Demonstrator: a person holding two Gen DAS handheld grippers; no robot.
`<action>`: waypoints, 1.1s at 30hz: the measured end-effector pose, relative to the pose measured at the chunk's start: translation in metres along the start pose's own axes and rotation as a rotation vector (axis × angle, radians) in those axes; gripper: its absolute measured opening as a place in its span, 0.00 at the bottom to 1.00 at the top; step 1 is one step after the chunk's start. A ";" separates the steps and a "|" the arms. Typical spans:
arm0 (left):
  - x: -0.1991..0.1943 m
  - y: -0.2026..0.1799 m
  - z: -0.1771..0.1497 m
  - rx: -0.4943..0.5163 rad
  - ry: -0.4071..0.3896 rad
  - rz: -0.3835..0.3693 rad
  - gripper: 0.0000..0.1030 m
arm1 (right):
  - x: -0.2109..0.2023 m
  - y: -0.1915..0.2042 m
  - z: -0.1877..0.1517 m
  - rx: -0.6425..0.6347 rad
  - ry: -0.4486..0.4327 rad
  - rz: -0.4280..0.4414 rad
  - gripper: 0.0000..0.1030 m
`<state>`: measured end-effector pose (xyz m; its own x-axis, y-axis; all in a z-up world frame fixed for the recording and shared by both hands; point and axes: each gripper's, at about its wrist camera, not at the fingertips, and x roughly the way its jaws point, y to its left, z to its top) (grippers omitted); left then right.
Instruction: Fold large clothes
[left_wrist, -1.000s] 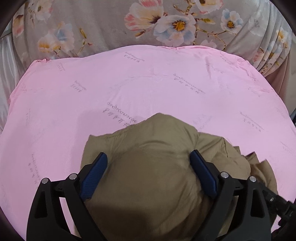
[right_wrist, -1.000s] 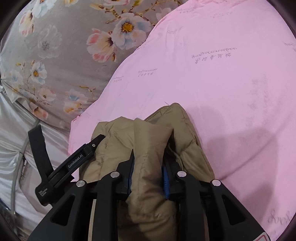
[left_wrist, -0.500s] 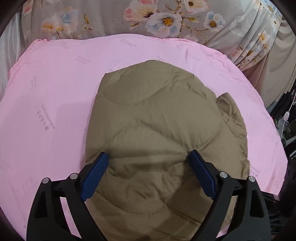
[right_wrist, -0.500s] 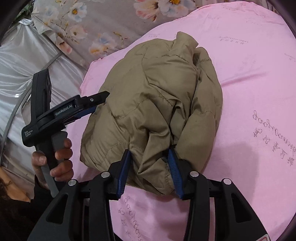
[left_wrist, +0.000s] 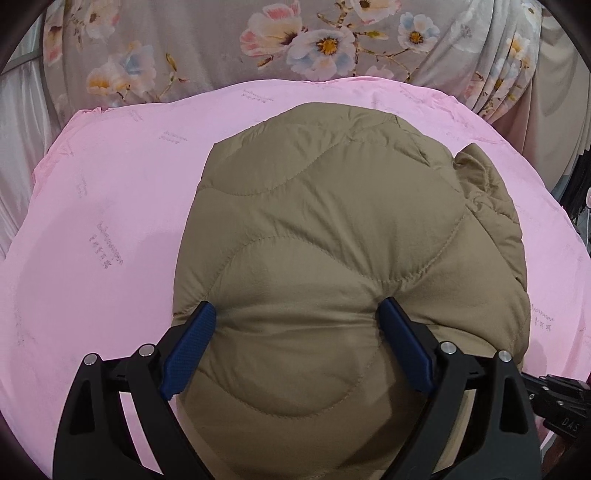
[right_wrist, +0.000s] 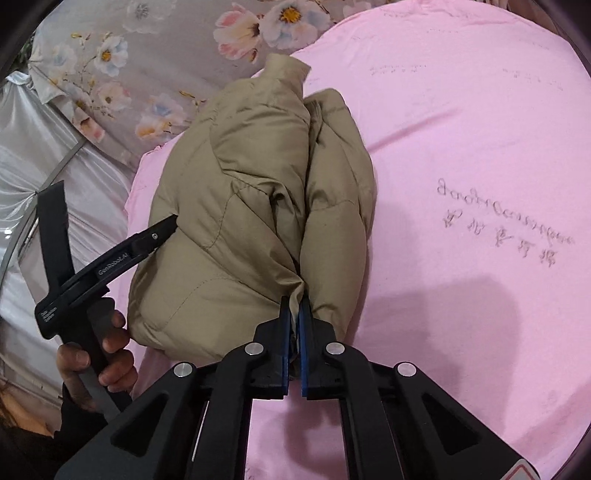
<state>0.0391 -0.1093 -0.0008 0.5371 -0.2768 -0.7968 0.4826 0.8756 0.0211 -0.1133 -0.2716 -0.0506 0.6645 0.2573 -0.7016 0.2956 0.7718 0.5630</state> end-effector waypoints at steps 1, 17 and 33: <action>0.001 0.000 -0.001 0.002 -0.004 0.004 0.86 | 0.001 0.000 -0.001 -0.004 0.000 -0.007 0.02; 0.010 -0.008 -0.012 0.027 -0.057 0.066 0.87 | 0.017 -0.010 0.000 0.049 -0.006 0.032 0.01; 0.010 0.124 0.037 -0.315 0.139 -0.300 0.94 | -0.015 -0.074 0.098 0.279 0.034 0.136 0.62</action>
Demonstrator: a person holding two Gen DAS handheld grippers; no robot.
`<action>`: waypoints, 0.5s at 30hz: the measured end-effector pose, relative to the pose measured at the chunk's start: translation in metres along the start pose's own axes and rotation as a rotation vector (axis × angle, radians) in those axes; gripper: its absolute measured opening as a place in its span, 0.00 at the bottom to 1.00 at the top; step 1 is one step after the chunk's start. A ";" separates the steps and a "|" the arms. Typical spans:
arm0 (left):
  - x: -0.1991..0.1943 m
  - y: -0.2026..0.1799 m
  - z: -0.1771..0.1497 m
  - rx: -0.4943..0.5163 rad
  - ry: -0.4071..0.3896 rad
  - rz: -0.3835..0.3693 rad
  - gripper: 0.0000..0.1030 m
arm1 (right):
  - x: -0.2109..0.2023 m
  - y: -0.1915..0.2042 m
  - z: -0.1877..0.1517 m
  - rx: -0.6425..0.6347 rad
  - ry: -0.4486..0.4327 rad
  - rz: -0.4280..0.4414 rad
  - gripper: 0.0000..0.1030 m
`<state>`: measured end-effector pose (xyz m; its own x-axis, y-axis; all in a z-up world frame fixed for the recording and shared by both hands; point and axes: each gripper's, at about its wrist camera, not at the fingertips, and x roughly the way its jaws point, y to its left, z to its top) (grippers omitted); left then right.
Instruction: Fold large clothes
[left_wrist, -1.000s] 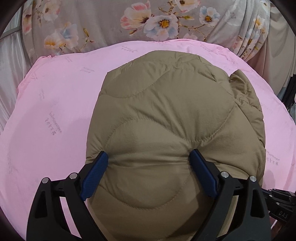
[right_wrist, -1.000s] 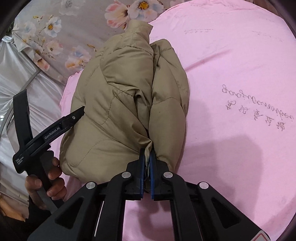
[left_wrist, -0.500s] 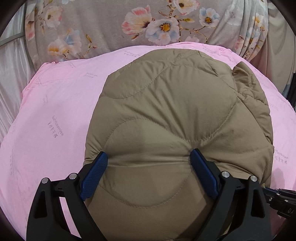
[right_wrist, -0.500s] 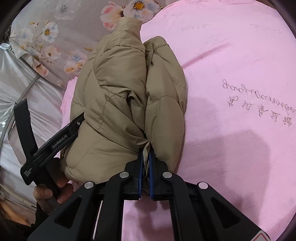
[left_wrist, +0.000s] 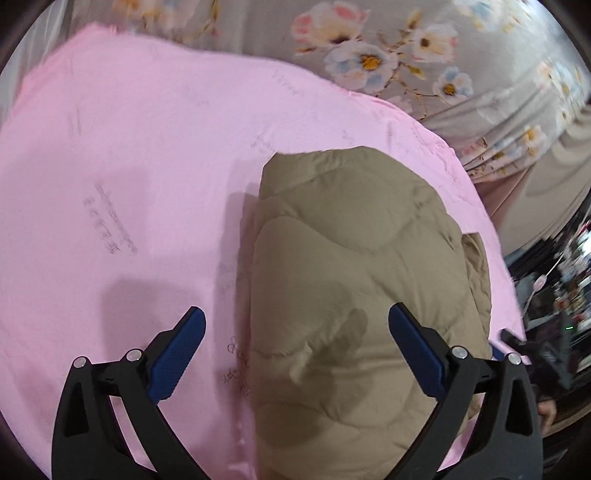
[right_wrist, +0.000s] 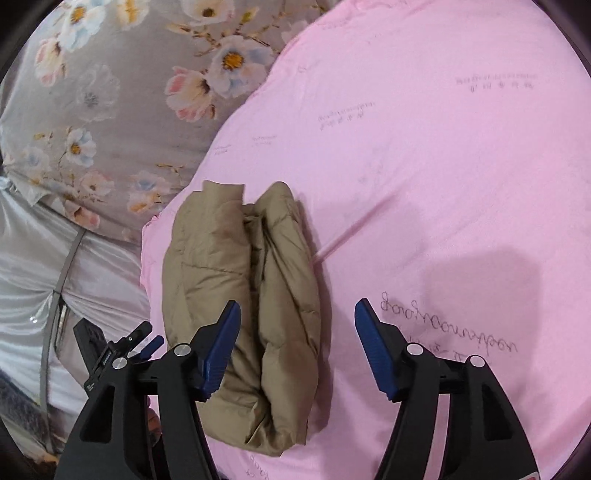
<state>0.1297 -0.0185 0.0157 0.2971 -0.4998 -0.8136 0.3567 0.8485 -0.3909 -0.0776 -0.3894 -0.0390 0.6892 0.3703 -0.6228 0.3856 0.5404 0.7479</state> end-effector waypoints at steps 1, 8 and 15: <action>0.008 0.007 0.003 -0.033 0.033 -0.025 0.94 | 0.013 -0.003 0.004 0.023 0.044 0.023 0.62; 0.052 0.020 -0.004 -0.169 0.178 -0.249 0.95 | 0.078 0.016 -0.008 0.070 0.223 0.198 0.63; 0.065 0.003 -0.009 -0.103 0.170 -0.252 0.96 | 0.105 0.042 -0.017 -0.006 0.239 0.248 0.71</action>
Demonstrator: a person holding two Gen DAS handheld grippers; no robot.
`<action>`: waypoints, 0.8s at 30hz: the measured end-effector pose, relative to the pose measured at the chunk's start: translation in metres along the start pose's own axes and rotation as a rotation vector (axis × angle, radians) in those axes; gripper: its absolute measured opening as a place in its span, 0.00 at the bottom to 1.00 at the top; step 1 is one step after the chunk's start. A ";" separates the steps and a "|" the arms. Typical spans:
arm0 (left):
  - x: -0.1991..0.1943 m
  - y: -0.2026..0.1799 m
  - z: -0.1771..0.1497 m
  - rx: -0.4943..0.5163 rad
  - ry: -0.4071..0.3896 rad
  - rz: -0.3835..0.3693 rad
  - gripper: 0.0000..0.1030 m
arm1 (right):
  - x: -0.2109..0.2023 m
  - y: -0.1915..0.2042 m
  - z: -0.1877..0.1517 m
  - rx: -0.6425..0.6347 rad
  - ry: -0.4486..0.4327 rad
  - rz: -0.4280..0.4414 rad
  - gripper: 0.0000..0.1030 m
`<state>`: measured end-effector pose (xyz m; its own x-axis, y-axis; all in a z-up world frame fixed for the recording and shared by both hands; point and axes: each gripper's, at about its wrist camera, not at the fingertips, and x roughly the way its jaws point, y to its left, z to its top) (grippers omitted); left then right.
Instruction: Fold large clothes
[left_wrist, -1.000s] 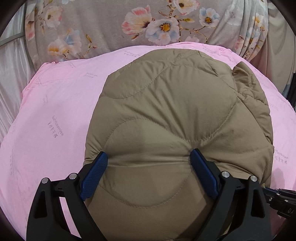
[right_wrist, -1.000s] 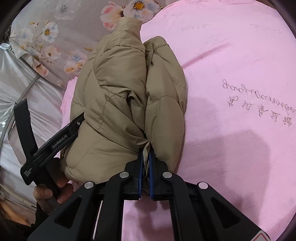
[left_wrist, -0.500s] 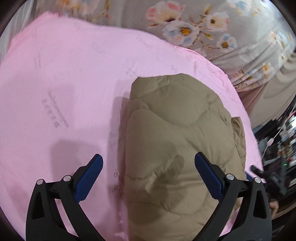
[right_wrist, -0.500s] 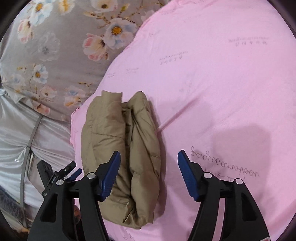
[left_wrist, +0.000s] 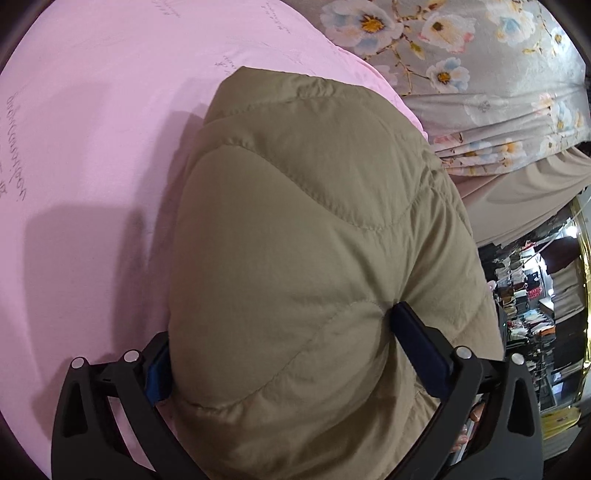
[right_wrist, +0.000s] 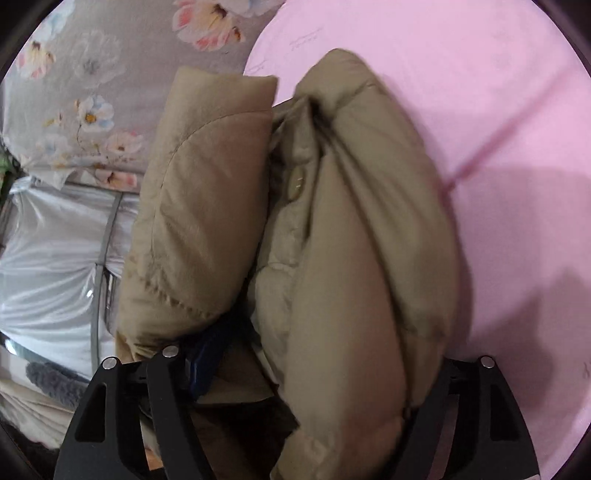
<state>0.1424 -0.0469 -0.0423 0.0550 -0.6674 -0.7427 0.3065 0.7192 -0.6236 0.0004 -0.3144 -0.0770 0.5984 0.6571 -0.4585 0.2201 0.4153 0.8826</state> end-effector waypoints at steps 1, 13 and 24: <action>0.000 -0.001 0.000 0.014 -0.005 -0.001 0.96 | 0.004 0.003 0.001 -0.016 0.003 0.008 0.70; -0.059 -0.060 0.000 0.246 -0.160 0.006 0.69 | -0.026 0.092 -0.009 -0.282 -0.117 -0.013 0.22; -0.166 -0.156 0.019 0.493 -0.446 -0.076 0.68 | -0.100 0.230 -0.009 -0.582 -0.304 0.015 0.21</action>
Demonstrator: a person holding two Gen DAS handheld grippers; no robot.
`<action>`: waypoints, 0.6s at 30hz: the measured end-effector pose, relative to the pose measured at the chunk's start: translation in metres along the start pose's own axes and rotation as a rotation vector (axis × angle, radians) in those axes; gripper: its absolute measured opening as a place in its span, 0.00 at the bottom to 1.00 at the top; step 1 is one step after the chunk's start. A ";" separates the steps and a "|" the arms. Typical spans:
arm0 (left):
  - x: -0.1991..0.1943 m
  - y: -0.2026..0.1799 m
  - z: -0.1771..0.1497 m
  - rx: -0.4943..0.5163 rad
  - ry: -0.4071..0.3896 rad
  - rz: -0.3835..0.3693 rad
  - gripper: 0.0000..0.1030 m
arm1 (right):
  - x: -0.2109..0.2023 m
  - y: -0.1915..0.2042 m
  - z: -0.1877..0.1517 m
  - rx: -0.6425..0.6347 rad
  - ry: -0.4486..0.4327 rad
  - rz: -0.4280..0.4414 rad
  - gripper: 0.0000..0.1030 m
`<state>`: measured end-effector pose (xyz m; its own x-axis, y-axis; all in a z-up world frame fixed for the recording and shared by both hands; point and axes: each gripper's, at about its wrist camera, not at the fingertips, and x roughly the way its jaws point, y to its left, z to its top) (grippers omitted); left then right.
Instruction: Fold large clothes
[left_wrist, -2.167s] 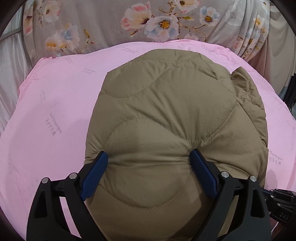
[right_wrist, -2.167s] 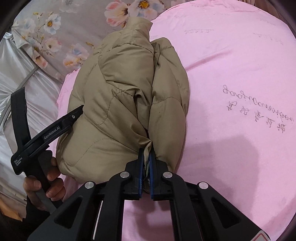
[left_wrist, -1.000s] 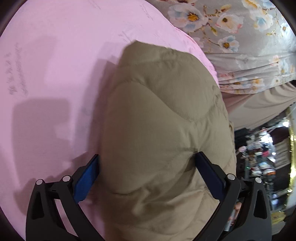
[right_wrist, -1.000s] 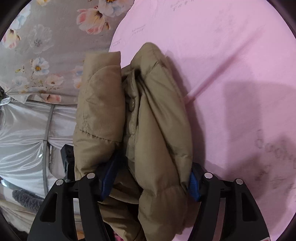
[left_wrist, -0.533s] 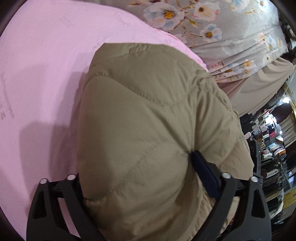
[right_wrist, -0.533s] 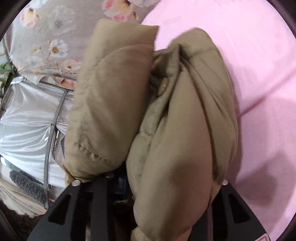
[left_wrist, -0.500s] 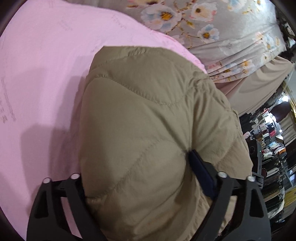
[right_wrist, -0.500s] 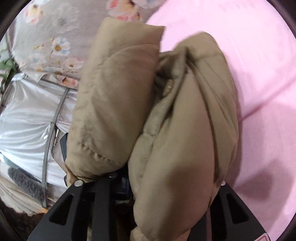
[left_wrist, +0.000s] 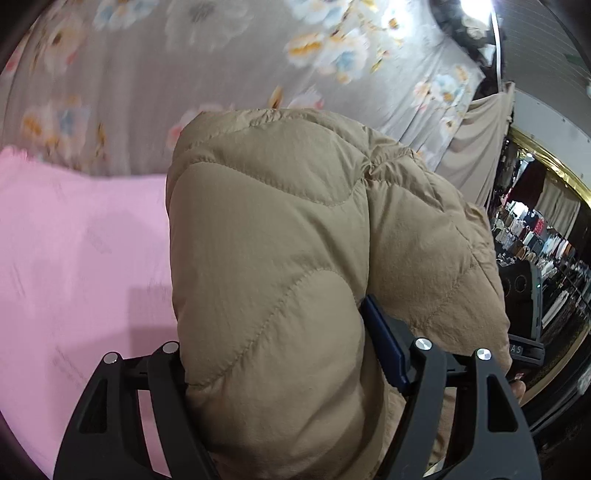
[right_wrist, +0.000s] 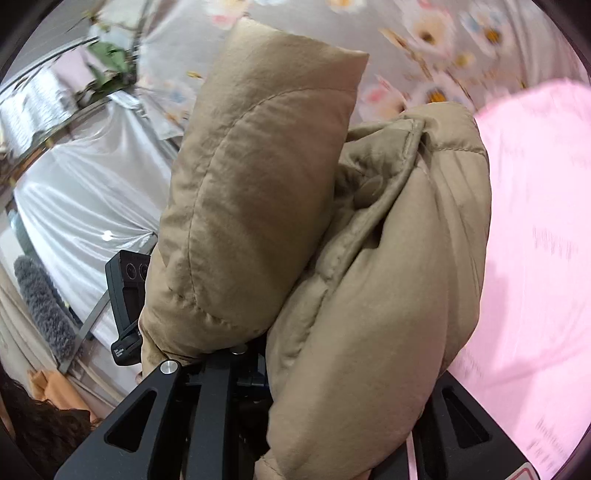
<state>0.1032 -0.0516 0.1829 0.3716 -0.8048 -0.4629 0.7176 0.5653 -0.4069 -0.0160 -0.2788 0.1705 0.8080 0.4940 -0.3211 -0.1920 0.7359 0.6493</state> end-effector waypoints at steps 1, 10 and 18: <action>-0.009 -0.007 0.012 0.029 -0.032 0.010 0.68 | -0.001 0.010 0.011 -0.025 -0.013 -0.001 0.21; -0.069 -0.027 0.090 0.159 -0.284 0.002 0.68 | -0.011 0.087 0.087 -0.255 -0.143 0.052 0.21; -0.068 0.016 0.140 0.168 -0.373 -0.015 0.68 | 0.041 0.094 0.132 -0.305 -0.165 0.071 0.21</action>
<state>0.1721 -0.0132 0.3178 0.5258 -0.8409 -0.1282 0.7996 0.5401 -0.2627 0.0723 -0.2505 0.3093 0.8609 0.4861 -0.1504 -0.3885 0.8188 0.4226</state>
